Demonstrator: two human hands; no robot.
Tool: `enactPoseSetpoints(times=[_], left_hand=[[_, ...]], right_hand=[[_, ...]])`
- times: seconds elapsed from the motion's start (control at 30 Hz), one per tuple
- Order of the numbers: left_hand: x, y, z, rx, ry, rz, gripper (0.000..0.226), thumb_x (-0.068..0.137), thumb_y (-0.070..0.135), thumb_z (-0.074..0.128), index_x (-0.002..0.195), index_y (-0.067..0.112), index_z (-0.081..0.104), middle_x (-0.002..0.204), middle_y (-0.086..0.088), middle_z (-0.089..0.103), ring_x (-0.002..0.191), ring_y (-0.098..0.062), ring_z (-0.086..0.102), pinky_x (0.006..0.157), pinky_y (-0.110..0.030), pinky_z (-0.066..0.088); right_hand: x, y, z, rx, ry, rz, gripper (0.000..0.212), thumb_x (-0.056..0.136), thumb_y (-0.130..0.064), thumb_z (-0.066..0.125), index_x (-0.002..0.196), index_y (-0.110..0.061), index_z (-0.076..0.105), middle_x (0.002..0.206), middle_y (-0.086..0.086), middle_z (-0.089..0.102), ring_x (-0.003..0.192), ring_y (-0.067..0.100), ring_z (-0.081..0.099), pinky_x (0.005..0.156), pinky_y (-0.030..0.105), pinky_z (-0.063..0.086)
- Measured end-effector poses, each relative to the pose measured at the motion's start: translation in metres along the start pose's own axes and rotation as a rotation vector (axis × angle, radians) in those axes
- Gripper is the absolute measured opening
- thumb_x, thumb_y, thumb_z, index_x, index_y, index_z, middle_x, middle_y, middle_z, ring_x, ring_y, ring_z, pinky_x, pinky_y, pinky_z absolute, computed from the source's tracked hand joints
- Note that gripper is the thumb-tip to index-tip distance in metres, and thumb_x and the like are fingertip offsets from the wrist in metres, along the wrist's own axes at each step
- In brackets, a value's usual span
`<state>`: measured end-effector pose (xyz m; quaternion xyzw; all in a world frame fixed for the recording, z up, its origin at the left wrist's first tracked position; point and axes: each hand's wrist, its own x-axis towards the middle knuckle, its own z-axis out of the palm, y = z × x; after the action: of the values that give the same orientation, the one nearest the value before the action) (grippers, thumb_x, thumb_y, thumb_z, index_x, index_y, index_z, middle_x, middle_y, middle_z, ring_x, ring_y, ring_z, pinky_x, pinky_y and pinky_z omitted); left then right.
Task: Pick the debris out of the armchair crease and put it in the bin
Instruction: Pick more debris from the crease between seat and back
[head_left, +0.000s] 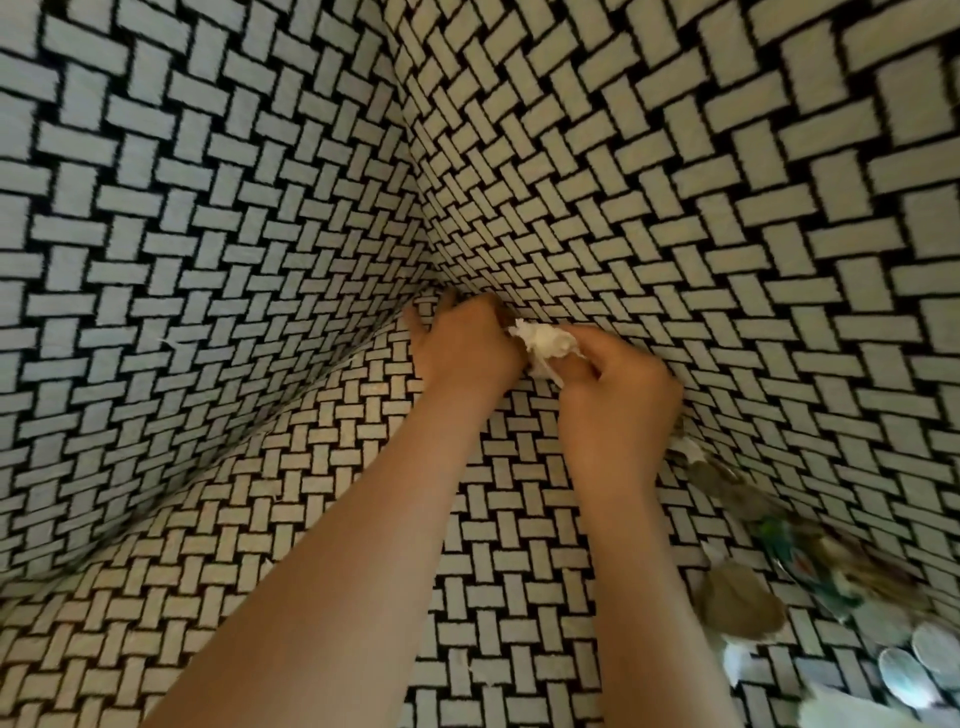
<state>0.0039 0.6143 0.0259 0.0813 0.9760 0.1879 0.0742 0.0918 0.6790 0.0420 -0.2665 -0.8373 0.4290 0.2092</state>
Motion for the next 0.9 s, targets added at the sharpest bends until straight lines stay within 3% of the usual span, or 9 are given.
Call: enactPoseSetpoints(times=[0.13,0.2,0.3,0.4,0.47,0.57,0.63,0.77,0.9], left_hand=[[-0.002,0.001,-0.002,-0.105,0.067,0.028,0.01,0.086,0.02,0.052,0.091,0.022,0.061,0.098,-0.002,0.066,0.111,-0.021,0.052,0.116,-0.039,0.009],[-0.006,-0.003,-0.004,-0.229,0.074,0.05,0.013,0.084,0.02,0.056,0.074,0.026,0.05,0.077,0.006,0.058,0.094,-0.021,0.054,0.112,-0.038,0.021],[-0.012,-0.014,-0.006,-0.537,0.026,0.105,0.036,0.074,0.017,0.068,0.063,0.026,0.036,0.065,0.007,0.049,0.075,-0.021,0.052,0.083,-0.04,0.045],[-0.021,-0.024,-0.011,-0.765,-0.009,0.136,0.036,0.075,0.011,0.071,0.066,0.022,0.038,0.067,0.002,0.047,0.066,-0.016,0.045,0.062,-0.03,0.042],[-0.023,-0.029,-0.016,-0.866,-0.02,0.124,0.032,0.079,0.006,0.067,0.069,0.021,0.04,0.069,0.002,0.046,0.067,-0.013,0.045,0.062,-0.022,0.043],[-0.025,-0.036,-0.021,-0.976,-0.011,0.086,0.031,0.081,0.0,0.065,0.074,0.022,0.044,0.077,0.002,0.052,0.074,-0.011,0.052,0.069,-0.02,0.049],[-0.028,-0.039,-0.022,-0.972,-0.026,0.092,0.03,0.081,-0.002,0.064,0.075,0.022,0.047,0.079,0.001,0.054,0.074,-0.01,0.053,0.07,-0.021,0.05],[-0.034,-0.04,-0.023,-0.953,-0.055,0.114,0.031,0.079,-0.007,0.064,0.073,0.02,0.05,0.075,0.003,0.054,0.07,-0.009,0.053,0.065,-0.017,0.05],[-0.043,-0.04,-0.024,-0.956,-0.04,0.132,0.033,0.077,-0.009,0.064,0.071,0.019,0.05,0.071,0.004,0.056,0.064,-0.004,0.053,0.06,-0.013,0.047]], right_hand=[[0.0,-0.004,0.0,0.134,0.059,0.031,0.024,0.085,-0.009,0.059,0.101,-0.022,0.072,0.086,-0.013,0.068,0.075,-0.003,0.058,0.073,0.007,0.045],[-0.001,-0.005,0.0,0.147,0.082,0.041,0.025,0.086,-0.008,0.058,0.101,-0.022,0.072,0.082,-0.019,0.063,0.066,-0.004,0.056,0.073,0.003,0.042],[-0.002,-0.006,-0.001,0.102,0.109,0.008,0.027,0.087,-0.006,0.056,0.102,-0.022,0.072,0.087,-0.01,0.069,0.071,-0.003,0.053,0.075,0.003,0.041],[-0.003,-0.006,-0.004,0.032,0.095,-0.036,0.029,0.086,-0.003,0.055,0.103,-0.019,0.071,0.091,-0.002,0.072,0.076,0.003,0.056,0.069,0.0,0.037],[-0.002,-0.006,-0.005,0.006,0.057,-0.046,0.029,0.086,-0.002,0.055,0.105,-0.019,0.07,0.095,0.0,0.072,0.081,0.008,0.059,0.073,0.006,0.037],[-0.002,-0.007,-0.005,-0.023,-0.003,-0.07,0.031,0.088,-0.002,0.053,0.11,-0.017,0.068,0.103,0.002,0.07,0.088,0.009,0.058,0.077,0.005,0.032],[-0.001,-0.006,-0.002,-0.026,-0.072,-0.097,0.035,0.088,0.0,0.05,0.115,-0.016,0.065,0.109,0.001,0.067,0.097,0.013,0.06,0.079,0.006,0.034],[-0.003,-0.001,0.009,-0.127,-0.367,-0.176,0.04,0.091,-0.007,0.048,0.129,-0.018,0.051,0.126,0.001,0.055,0.112,0.013,0.049,0.082,0.008,0.029],[-0.006,0.001,0.017,-0.139,-0.463,-0.274,0.047,0.09,-0.01,0.049,0.136,-0.015,0.041,0.136,0.004,0.044,0.121,0.017,0.041,0.098,0.023,0.034]])
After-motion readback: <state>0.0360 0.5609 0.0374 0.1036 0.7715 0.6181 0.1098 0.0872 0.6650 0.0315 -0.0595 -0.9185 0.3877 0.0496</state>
